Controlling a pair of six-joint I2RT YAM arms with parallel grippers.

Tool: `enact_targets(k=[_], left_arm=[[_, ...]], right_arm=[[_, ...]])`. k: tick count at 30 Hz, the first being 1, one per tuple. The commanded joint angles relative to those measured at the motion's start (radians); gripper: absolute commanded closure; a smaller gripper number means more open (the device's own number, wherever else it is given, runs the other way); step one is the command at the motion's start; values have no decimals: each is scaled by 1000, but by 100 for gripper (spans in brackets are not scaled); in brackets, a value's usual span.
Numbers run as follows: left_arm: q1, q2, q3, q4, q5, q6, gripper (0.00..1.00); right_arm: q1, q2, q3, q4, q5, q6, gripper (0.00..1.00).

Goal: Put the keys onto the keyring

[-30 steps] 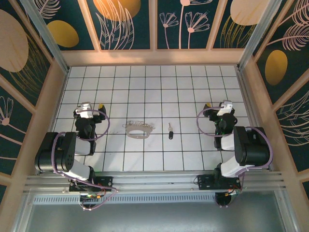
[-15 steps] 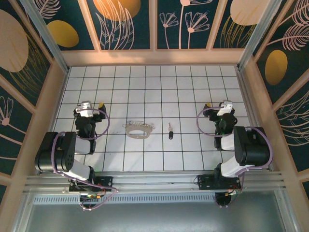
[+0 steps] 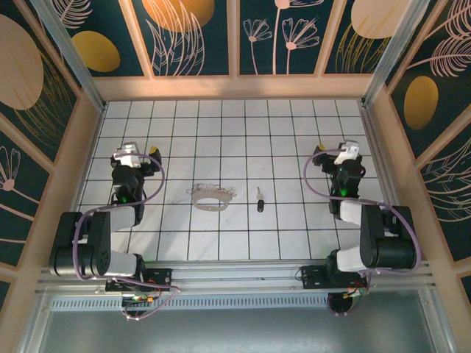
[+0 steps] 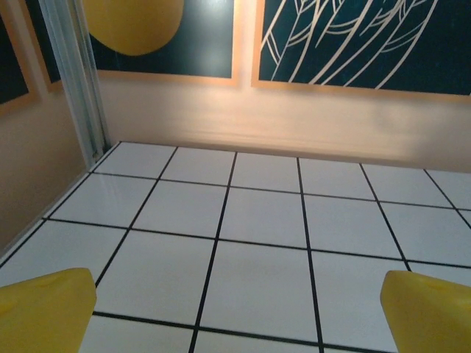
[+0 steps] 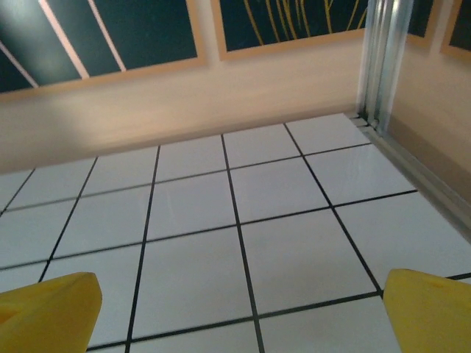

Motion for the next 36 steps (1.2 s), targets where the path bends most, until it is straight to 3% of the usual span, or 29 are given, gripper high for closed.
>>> enact_targets(k=[1, 6, 13, 17, 23, 28, 36], left_arm=[[-4, -52, 49, -131, 12, 4, 1], [-4, -100, 153, -289, 127, -77, 1], [-12, -136, 233, -442, 260, -320, 1], [-59, -161, 226, -512, 308, -394, 1], [-149, -199, 168, -542, 377, -496, 2], [-227, -269, 76, -509, 349, -599, 2], [-445, -173, 64, -487, 233, -677, 2]], right_arm=[[3, -71, 47, -164, 33, 101, 1], [-8, -132, 198, -445, 137, 285, 1], [15, -130, 285, -572, -139, 309, 1], [112, -114, 289, -604, -259, 293, 9], [357, -90, 268, -626, -231, 278, 14], [478, -55, 234, -610, -172, 312, 14], [511, 29, 211, -549, -146, 377, 15]])
